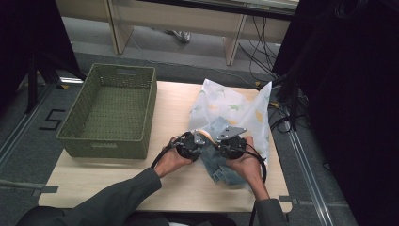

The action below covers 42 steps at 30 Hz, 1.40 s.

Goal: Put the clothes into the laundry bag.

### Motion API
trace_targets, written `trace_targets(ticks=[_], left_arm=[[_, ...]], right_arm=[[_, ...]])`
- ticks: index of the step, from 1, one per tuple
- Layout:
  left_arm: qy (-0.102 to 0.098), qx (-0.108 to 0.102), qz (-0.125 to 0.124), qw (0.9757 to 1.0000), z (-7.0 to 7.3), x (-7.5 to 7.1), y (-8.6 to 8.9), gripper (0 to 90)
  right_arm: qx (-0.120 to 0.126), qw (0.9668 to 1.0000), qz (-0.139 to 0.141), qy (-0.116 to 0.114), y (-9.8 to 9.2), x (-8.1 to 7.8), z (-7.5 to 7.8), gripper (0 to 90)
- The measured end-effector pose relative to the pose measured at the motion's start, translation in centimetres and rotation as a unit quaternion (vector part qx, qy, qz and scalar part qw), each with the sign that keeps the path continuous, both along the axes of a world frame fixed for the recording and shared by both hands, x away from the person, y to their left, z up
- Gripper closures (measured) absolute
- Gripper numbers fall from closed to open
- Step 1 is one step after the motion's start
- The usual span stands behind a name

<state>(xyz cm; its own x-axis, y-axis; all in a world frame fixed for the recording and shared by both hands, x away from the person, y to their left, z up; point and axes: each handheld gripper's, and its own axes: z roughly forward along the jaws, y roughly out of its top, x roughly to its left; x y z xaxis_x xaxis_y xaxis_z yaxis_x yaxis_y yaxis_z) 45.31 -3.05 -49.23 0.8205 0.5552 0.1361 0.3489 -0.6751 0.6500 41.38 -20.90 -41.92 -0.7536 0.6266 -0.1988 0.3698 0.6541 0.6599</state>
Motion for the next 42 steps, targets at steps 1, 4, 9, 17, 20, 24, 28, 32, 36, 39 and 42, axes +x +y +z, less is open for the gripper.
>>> trace_targets(ticks=[1, 4, 9, 17, 20, 24, 28, 32, 36, 39, 42], left_arm=[[0.000, 0.000, 0.000, 1.0000, 0.0, 0.0, 0.0, 69.9], [-0.015, -0.047, 0.012, 0.9987, 1.8, -0.2, 0.1, 71.1], [-0.012, -0.104, 0.038, 0.9937, 3.1, 1.1, -0.4, 71.1], [0.006, -0.094, 0.076, 0.9927, -1.2, 3.5, -0.9, 64.2], [0.013, -0.089, 0.072, 0.9934, -0.6, 3.3, -0.3, 57.4], [0.026, -0.093, 0.063, 0.9933, 0.1, 2.5, 1.0, 42.5], [0.037, -0.080, 0.038, 0.9953, 1.5, 0.5, 3.0, 27.6], [0.038, -0.054, 0.009, 0.9978, 1.6, -0.7, 3.8, 25.3], [0.032, -0.072, 0.001, 0.9969, 0.1, 0.3, 2.3, 55.9], [0.031, -0.057, -0.006, 0.9979, 0.0, 1.2, 1.4, 69.7], [0.037, -0.103, 0.017, 0.9938, 0.4, 2.2, 0.0, 78.0]], right_arm=[[0.000, 1.0000, 0.000, 0.000, 0.0, 0.0, 0.0, 89.4], [0.002, 1.0000, 0.001, 0.007, -0.2, -0.1, 0.5, 89.4], [0.011, 0.9999, -0.006, -0.010, -0.7, -0.3, 1.5, 89.5], [-0.004, 0.9998, -0.001, 0.021, -0.7, -0.1, -0.9, 89.6], [-0.007, 0.9997, 0.000, 0.022, -0.7, 0.1, -1.3, 89.5], [-0.006, 0.9994, -0.006, 0.035, -0.6, -0.4, -1.1, 89.5], [-0.015, 0.9996, 0.018, 0.019, -0.6, -0.7, -1.1, 89.4], [-0.009, 0.9996, 0.020, 0.016, -0.7, -1.1, -0.9, 89.4], [-0.012, 0.9996, 0.015, 0.019, -0.7, -1.7, -0.9, 89.4], [-0.009, 0.9998, 0.008, 0.016, -0.6, -1.8, -1.0, 89.4], [-0.005, 0.9998, 0.011, 0.018, -0.9, -1.8, -0.9, 89.3]])
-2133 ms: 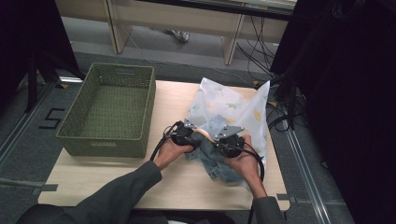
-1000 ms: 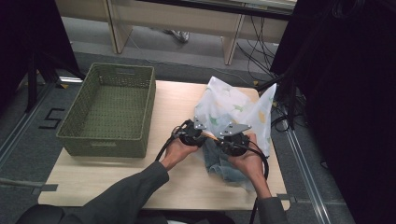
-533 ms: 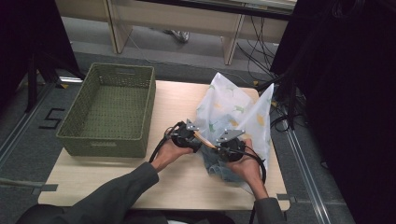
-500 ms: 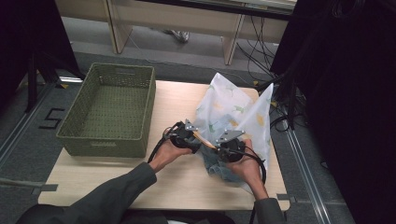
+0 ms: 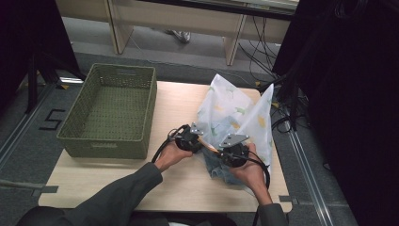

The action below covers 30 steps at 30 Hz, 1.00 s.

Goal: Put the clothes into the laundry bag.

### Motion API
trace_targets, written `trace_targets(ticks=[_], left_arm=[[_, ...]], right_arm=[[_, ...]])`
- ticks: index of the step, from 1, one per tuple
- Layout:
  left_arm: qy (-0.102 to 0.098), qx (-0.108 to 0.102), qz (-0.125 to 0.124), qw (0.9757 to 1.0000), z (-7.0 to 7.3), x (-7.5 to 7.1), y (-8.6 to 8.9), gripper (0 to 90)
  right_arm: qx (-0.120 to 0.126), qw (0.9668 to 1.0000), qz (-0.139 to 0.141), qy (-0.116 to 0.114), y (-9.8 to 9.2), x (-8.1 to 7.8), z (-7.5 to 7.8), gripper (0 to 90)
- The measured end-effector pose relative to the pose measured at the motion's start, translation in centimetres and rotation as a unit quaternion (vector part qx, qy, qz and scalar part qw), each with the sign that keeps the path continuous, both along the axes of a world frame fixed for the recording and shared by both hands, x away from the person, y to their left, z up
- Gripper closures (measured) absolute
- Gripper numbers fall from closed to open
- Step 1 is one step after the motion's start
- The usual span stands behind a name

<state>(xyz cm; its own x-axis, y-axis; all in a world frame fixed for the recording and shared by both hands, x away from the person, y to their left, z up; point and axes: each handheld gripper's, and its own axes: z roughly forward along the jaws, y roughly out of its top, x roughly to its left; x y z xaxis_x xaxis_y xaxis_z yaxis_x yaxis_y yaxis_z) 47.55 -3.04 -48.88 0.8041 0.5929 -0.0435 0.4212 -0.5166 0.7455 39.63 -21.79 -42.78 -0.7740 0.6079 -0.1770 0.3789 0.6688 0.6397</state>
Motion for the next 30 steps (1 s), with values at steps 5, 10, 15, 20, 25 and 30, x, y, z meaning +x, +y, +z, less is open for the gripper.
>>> trace_targets(ticks=[5, 10, 15, 20, 25, 30], left_arm=[[-0.008, 0.009, -0.014, 0.9998, 0.3, -0.3, -1.3, 76.9], [0.016, 0.014, -0.020, 0.9996, 1.5, -2.6, 0.3, 45.9], [0.019, 0.005, -0.051, 0.9985, 2.0, -5.5, 0.8, 35.1], [0.024, 0.019, -0.084, 0.9960, 1.3, -7.0, -0.5, 33.0], [0.026, 0.017, -0.086, 0.9958, 0.5, -7.4, -1.5, 30.1], [0.014, 0.013, -0.105, 0.9943, 0.0, -7.9, -3.3, 25.0]], right_arm=[[-0.003, 1.0000, -0.005, 0.007, -0.3, 0.2, -0.7, 89.3], [0.005, 1.0000, 0.004, 0.002, -0.6, 0.4, -0.3, 89.2], [0.010, 0.9999, -0.010, 0.001, -0.9, 0.2, 0.0, 88.3], [0.001, 0.9998, -0.015, -0.010, -1.4, -0.1, 0.5, 78.7], [-0.023, 0.9977, -0.054, -0.032, -3.4, -1.1, 0.6, 68.0], [-0.053, 0.9955, -0.070, -0.035, -5.1, -1.4, 0.0, 65.4]])
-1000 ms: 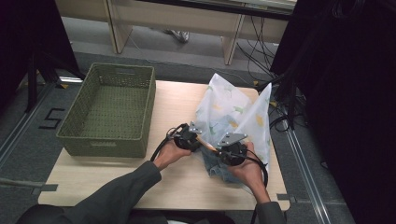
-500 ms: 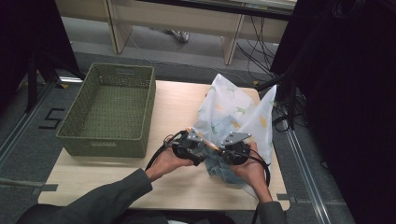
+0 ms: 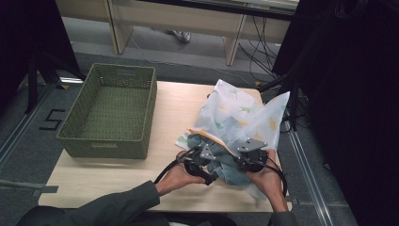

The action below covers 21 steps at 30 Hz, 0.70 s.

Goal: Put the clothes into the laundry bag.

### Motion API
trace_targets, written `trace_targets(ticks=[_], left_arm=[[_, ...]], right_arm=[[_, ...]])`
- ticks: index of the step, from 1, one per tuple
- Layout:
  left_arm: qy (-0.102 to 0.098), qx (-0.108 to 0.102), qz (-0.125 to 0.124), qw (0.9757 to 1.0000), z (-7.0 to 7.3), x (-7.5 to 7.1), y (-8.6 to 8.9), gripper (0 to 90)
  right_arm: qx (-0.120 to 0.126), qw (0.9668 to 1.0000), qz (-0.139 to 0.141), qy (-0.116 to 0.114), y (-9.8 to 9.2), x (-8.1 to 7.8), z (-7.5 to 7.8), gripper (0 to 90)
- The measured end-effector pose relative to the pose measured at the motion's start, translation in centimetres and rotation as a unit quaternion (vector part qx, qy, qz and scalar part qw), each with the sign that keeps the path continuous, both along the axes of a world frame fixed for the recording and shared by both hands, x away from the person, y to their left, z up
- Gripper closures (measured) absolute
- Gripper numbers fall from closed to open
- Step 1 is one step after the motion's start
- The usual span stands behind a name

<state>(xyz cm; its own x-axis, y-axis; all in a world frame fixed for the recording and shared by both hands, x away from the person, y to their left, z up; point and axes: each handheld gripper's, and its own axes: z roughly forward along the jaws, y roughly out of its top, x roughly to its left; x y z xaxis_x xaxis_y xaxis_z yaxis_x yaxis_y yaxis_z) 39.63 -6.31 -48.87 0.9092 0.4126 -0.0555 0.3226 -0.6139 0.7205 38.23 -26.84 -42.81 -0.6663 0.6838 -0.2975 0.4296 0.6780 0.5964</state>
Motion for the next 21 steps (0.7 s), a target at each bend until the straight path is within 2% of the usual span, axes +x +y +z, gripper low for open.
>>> trace_targets(ticks=[2, 3, 4, 6, 7, 8, 9, 10, 11, 12, 13, 14, 15, 16, 19, 21], left_arm=[[0.005, -0.002, -0.002, 1.0000, -0.3, -0.1, -1.5, 21.0], [0.001, 0.006, -0.013, 0.9999, -0.3, -0.1, -1.9, 20.7], [0.001, 0.006, -0.010, 0.9999, -0.5, -0.2, -2.7, 19.8], [-0.024, 0.025, -0.008, 0.9994, -0.6, -0.2, -4.0, 22.0], [-0.046, 0.048, -0.001, 0.9978, -0.7, -0.2, -4.7, 22.0], [-0.075, 0.067, 0.010, 0.9949, -0.9, -0.1, -5.3, 27.4], [-0.097, 0.079, 0.002, 0.9922, -1.0, 0.3, -5.8, 37.4], [-0.085, 0.055, 0.014, 0.9947, -1.2, 1.3, -6.4, 61.6], [-0.085, 0.055, 0.014, 0.9947, -1.2, 1.3, -6.4, 69.8], [-0.078, 0.048, 0.026, 0.9955, -1.1, 1.8, -6.5, 69.8], [-0.080, 0.045, 0.024, 0.9955, -0.9, 2.3, -6.7, 74.0], [-0.081, 0.038, 0.036, 0.9954, -0.2, 3.3, -6.6, 79.6], [-0.081, 0.038, 0.036, 0.9954, -0.2, 3.3, -6.6, 81.3], [-0.075, 0.027, 0.044, 0.9959, 0.3, 3.8, -6.5, 81.3], [-0.078, 0.001, 0.076, 0.9941, 2.0, 5.5, -5.9, 82.3], [-0.068, -0.019, 0.096, 0.9929, 2.5, 6.2, -5.9, 82.5]], right_arm=[[-0.006, 0.9998, -0.016, 0.004, -0.3, 0.1, -0.2, 75.4], [-0.006, 0.9999, -0.009, 0.011, -0.5, 0.3, -0.3, 81.7], [-0.002, 0.9998, -0.008, 0.016, -0.7, 0.3, -0.3, 87.2], [0.005, 0.9998, -0.003, 0.018, -0.9, 0.3, 0.0, 88.4], [0.005, 0.9998, -0.003, 0.018, -0.9, 0.3, 0.0, 88.4], [0.010, 0.9998, 0.000, 0.018, -1.0, 0.3, 0.3, 88.7], [0.010, 0.9998, 0.005, 0.019, -1.1, 0.3, 0.4, 88.9], [0.018, 0.9997, 0.002, 0.019, -1.0, 0.3, 0.5, 89.4], [0.018, 0.9997, 0.002, 0.019, -1.0, 0.3, 0.5, 89.4], [0.019, 0.9995, 0.003, 0.026, -1.1, 0.3, 0.7, 89.5], [0.020, 0.9994, 0.012, 0.025, -1.2, 0.3, 0.8, 89.5], [0.025, 0.9994, 0.004, 0.022, -1.4, 0.1, 1.2, 89.6], [0.025, 0.9994, 0.004, 0.022, -1.4, 0.1, 1.2, 89.6], [0.026, 0.9995, 0.005, 0.019, -1.4, 0.0, 1.4, 89.6], [0.026, 0.9995, 0.005, 0.019, -1.3, -0.3, 2.2, 89.7], [0.028, 0.9995, 0.005, 0.017, -1.3, -0.5, 2.5, 89.7]])
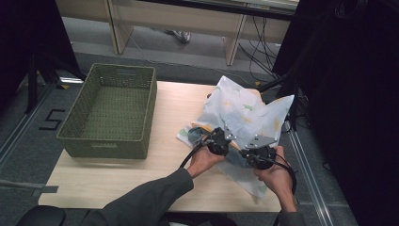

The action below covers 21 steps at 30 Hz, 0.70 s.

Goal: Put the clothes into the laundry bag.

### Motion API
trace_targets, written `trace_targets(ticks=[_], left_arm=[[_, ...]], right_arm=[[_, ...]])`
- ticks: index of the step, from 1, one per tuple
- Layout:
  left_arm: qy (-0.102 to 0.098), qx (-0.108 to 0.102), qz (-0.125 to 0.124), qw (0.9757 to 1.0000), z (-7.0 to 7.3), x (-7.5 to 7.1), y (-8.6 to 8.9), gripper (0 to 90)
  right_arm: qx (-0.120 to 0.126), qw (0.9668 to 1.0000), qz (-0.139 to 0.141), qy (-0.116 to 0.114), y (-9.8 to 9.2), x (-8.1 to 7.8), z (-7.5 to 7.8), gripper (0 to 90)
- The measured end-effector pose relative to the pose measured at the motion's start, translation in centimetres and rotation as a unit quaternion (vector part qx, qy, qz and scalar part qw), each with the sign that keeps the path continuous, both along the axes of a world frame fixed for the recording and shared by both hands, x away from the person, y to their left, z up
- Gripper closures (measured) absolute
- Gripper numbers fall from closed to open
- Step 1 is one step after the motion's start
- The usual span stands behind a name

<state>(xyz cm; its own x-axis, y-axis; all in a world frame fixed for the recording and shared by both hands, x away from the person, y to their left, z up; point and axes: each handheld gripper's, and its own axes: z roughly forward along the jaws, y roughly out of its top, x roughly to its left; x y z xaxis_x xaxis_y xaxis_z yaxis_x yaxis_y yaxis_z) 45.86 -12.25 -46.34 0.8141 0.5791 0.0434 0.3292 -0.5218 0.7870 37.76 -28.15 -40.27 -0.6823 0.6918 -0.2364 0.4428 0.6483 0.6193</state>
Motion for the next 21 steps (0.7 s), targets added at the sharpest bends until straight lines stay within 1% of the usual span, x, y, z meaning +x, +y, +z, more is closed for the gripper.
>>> trace_targets(ticks=[1, 2, 3, 4, 5, 6, 7, 8, 9, 10, 11, 12, 13, 14, 15, 16, 17, 18, 19, 20, 21], left_arm=[[-0.001, -0.001, 0.006, 1.0000, -0.1, 0.3, -0.2, 82.4], [0.002, -0.002, 0.009, 1.0000, -0.4, 0.4, -0.4, 82.1], [0.014, -0.008, 0.019, 0.9997, -1.1, 0.6, -0.7, 81.6], [0.021, -0.002, 0.026, 0.9994, -2.0, 0.9, -1.0, 80.8], [0.023, 0.008, 0.028, 0.9993, -3.1, 1.1, -1.3, 78.5], [0.023, 0.008, 0.028, 0.9993, -3.1, 1.1, -1.3, 76.9], [0.036, -0.017, 0.035, 0.9986, -3.7, 1.0, -1.2, 75.2], [0.036, -0.017, 0.035, 0.9986, -3.7, 1.0, -1.2, 72.7], [0.036, -0.014, 0.028, 0.9989, -3.5, 0.8, -1.0, 72.7], [0.041, -0.007, 0.013, 0.9990, -3.3, 0.7, -0.7, 67.9], [0.050, -0.013, 0.006, 0.9986, -3.0, 0.5, -0.3, 54.2], [0.054, -0.014, 0.001, 0.9984, -2.7, 0.3, 0.2, 54.2], [0.048, -0.007, -0.002, 0.9988, -2.4, 0.0, 0.8, 49.0], [0.039, 0.004, -0.009, 0.9992, -2.1, -0.3, 1.3, 45.5], [0.034, 0.021, -0.022, 0.9990, -2.0, -0.8, 2.1, 41.7], [0.034, 0.021, -0.022, 0.9990, -2.0, -0.8, 2.1, 38.3], [0.044, 0.028, -0.027, 0.9983, -2.0, -1.1, 2.6, 38.3], [0.053, 0.035, -0.030, 0.9975, -2.0, -1.3, 3.0, 34.2], [0.056, 0.039, -0.030, 0.9972, -2.3, -1.8, 3.5, 30.5], [0.056, 0.039, -0.030, 0.9972, -2.3, -1.8, 3.5, 29.8], [0.062, 0.035, -0.031, 0.9970, -2.5, -2.0, 3.6, 28.7]], right_arm=[[0.003, 1.0000, 0.008, 0.002, 0.0, 0.0, 0.1, 89.7], [0.007, 0.9999, 0.009, 0.006, 0.1, -0.1, 0.1, 89.8], [0.006, 0.9999, 0.012, 0.006, 0.2, -0.1, 0.0, 89.8], [0.009, 0.9997, 0.015, 0.015, 0.2, 0.0, -0.3, 89.8], [0.004, 0.9996, 0.021, 0.021, 0.4, 0.1, -0.9, 89.7], [0.004, 0.9996, 0.021, 0.021, 0.4, 0.1, -0.9, 89.7], [0.003, 0.9993, 0.018, 0.034, 0.4, 0.2, -1.6, 89.7], [0.003, 0.9993, 0.018, 0.034, 0.4, 0.2, -1.6, 89.7], [0.003, 0.9992, 0.015, 0.038, 0.4, 0.2, -1.9, 89.7], [0.003, 0.9990, 0.017, 0.040, 0.3, 0.3, -2.2, 89.7], [0.004, 0.9987, 0.021, 0.045, 0.0, 0.6, -2.5, 89.6], [0.004, 0.9987, 0.021, 0.045, 0.0, 0.6, -2.5, 89.6], [0.007, 0.9986, 0.005, 0.052, 0.0, 0.4, -2.5, 89.6], [0.008, 0.9992, 0.010, 0.038, -0.1, 0.5, -2.7, 89.5], [0.007, 0.9990, 0.008, 0.044, -0.2, 0.5, -2.5, 89.4], [0.007, 0.9990, 0.008, 0.044, -0.2, 0.5, -2.5, 89.4], [0.010, 0.9989, 0.004, 0.047, -0.2, 0.4, -2.5, 89.3], [0.010, 0.9988, 0.003, 0.048, -0.2, 0.4, -2.5, 89.3], [0.012, 0.9992, 0.003, 0.037, -0.1, 0.5, -2.7, 89.1], [0.012, 0.9992, 0.003, 0.037, -0.1, 0.5, -2.7, 89.1], [0.009, 0.9986, 0.003, 0.052, 0.0, 0.4, -2.6, 88.9]])
